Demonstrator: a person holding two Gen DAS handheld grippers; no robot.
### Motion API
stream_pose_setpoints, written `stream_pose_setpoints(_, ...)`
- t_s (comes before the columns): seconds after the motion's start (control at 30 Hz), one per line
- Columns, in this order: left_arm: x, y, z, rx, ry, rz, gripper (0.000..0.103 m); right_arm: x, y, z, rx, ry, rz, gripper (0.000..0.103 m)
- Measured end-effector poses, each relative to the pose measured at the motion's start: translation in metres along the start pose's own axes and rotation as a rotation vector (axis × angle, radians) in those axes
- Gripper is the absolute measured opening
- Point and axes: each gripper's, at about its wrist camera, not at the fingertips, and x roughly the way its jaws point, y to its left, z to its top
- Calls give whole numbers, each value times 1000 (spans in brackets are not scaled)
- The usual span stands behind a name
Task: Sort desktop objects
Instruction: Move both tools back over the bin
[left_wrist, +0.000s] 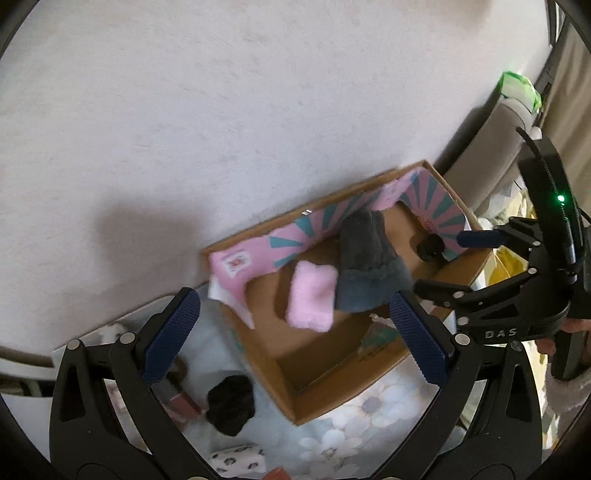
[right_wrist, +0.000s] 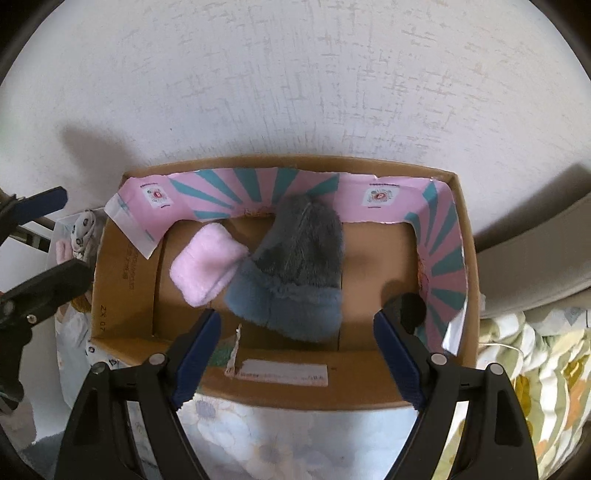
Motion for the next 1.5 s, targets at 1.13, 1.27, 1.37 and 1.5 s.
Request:
stream_pose_setpoints(1.13,-141,161,-189,-329,-142,258,101,-48,227,-38,-672,-199,268,82)
stream_pose_setpoints(1.27,-120,146,-219,-291,-144,240,100,-25,242,-67,-737,-151,325,82)
stream_pose_setpoints(1.37,-103,134,-234,-202,-145,246,100,2,250,-86,-781,-93,350,82)
stream_pose_setpoints(1.5,-68,129,-241,-88,-121,227,96,33,251,-103,-818,-43,354,82)
